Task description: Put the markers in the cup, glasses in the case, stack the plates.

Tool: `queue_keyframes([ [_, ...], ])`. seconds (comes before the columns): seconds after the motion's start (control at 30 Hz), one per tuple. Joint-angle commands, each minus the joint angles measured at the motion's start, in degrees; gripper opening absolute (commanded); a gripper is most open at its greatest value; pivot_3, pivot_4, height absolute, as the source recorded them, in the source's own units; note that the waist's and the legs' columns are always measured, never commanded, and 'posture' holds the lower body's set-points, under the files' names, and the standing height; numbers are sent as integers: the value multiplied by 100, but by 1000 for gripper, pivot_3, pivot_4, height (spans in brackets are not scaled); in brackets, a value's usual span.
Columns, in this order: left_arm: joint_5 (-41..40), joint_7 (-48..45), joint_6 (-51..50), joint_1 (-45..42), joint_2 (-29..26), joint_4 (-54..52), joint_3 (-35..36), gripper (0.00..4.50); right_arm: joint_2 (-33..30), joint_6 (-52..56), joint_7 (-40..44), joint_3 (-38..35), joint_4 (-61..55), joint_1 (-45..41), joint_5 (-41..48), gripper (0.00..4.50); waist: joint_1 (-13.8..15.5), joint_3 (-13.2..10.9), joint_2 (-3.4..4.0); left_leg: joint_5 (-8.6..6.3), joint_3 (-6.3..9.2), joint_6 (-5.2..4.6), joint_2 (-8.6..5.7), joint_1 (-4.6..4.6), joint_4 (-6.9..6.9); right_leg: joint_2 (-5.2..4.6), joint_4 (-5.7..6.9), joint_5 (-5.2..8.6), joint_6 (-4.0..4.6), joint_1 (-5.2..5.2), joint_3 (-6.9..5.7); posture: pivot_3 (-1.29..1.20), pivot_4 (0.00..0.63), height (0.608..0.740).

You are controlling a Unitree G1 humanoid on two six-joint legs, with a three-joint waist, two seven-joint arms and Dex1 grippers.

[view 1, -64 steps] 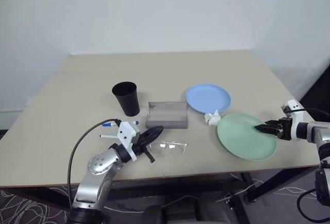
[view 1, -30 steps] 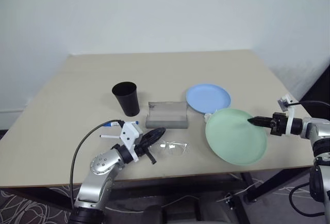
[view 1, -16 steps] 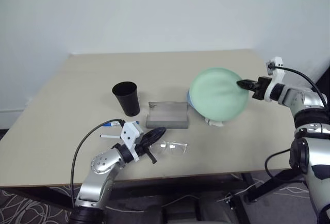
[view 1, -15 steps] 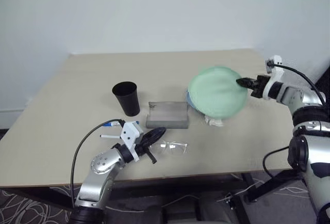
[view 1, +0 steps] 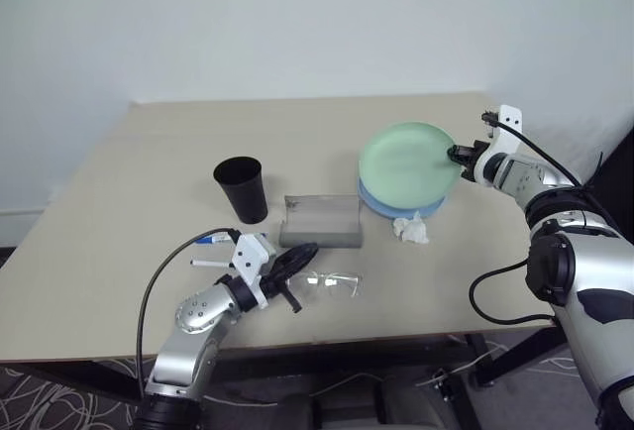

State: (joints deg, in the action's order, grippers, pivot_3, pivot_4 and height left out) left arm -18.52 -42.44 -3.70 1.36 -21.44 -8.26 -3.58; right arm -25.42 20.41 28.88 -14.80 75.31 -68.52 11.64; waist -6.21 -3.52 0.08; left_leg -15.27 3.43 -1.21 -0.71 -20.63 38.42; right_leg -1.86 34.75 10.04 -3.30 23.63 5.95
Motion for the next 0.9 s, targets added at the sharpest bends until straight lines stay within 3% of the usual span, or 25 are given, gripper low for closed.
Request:
queue_keyframes([
  [0.03,30,37,102,-27,6,-231,21,0,3,-194,107,-78,-130,-231,-2,1693,-1,0,0,0,0,0,0,1,0,0,0,0,0,0,0,0,0,737],
  [0.07,30,41,97,-24,4,-236,22,0,-3,-257,174,-26,-146,-208,-55,2035,-2,0,0,0,0,0,0,2,0,0,1,0,0,-1,0,0,0,737],
  [0.27,35,47,55,-68,-1,-263,-1,0,-143,-791,928,363,-327,58,-421,2035,-3,1,3,0,0,-1,0,4,0,1,2,0,0,-3,0,0,0,737],
  [0.43,1,2,35,-123,-58,-230,40,0,-362,-1497,2859,1025,-1071,671,-703,2035,-1,1,5,0,1,-1,-1,3,1,1,0,0,-1,-5,0,0,0,737],
  [0.6,-20,-36,10,-189,-110,-188,74,0,-603,-1446,4090,1516,-2158,1431,-708,2035,4,1,7,0,4,0,-1,7,5,1,4,-1,-1,-8,-2,0,0,737],
  [0.9,-54,31,-241,-295,-116,-404,36,0,-643,-1004,4413,1840,-3292,2209,-690,2035,10,1,8,1,3,0,1,12,20,1,14,0,0,-11,-4,0,0,737],
])
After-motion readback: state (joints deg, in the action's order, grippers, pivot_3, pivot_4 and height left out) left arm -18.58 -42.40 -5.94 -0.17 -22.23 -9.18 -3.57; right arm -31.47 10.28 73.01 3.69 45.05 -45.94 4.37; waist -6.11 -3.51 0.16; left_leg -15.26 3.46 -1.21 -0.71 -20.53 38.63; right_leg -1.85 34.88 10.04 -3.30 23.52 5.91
